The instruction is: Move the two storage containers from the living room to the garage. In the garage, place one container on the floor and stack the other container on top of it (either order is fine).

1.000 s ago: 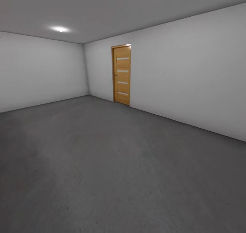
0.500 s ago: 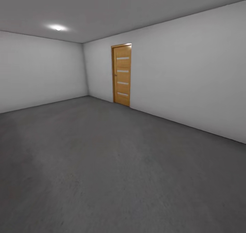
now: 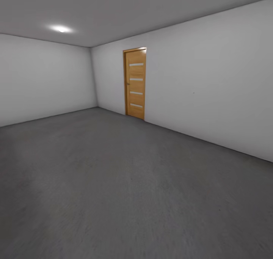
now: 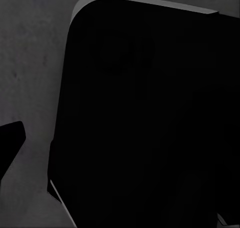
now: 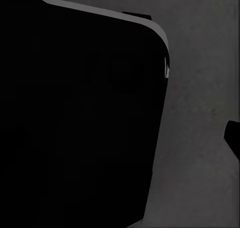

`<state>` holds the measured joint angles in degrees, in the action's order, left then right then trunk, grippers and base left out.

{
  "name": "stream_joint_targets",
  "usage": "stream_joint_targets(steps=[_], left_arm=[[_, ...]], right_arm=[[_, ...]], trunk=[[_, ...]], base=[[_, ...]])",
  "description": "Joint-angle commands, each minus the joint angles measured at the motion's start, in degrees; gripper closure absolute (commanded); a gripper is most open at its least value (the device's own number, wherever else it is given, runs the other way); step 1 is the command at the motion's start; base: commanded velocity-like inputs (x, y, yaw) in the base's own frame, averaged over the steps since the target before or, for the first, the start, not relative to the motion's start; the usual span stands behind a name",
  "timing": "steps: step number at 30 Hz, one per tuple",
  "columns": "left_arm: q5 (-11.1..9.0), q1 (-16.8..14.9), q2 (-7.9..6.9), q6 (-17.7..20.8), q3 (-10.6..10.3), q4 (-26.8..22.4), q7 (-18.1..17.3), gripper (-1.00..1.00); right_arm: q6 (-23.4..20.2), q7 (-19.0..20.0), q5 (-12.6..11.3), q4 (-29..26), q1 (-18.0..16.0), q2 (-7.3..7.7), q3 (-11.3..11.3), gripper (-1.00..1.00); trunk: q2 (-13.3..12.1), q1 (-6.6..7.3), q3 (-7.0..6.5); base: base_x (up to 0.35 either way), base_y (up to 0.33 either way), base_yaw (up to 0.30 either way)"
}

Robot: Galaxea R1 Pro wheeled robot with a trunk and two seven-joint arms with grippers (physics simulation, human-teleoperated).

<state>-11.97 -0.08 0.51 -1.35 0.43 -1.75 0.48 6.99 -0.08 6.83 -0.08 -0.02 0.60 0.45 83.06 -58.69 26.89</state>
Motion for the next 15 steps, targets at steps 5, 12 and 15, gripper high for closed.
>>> stream_joint_targets(steps=[5, 12, 15], left_arm=[[-0.34, -0.01, 0.02, -0.14, 0.01, 0.00, 0.05, -1.00], [-0.32, -0.01, 0.12, -0.38, 0.01, 0.00, 0.05, -1.00], [-0.27, -0.01, 0.21, -0.63, -0.01, 0.00, 0.05, -1.00]], right_arm=[[0.13, -0.01, 0.53, -0.01, 0.00, 0.15, -0.01, -1.00], [0.09, -0.01, 0.55, -0.01, -0.01, 0.20, -0.04, -1.00], [0.06, 0.22, 0.44, -0.01, 0.00, 0.18, -0.05, -1.00]], trunk=[[0.02, -0.03, 0.04], [0.02, -0.03, 0.04], [0.02, -0.03, 0.04]], base=[[0.322, 0.000, 0.000], [0.322, 0.000, 0.000], [0.322, 0.000, 0.000]])
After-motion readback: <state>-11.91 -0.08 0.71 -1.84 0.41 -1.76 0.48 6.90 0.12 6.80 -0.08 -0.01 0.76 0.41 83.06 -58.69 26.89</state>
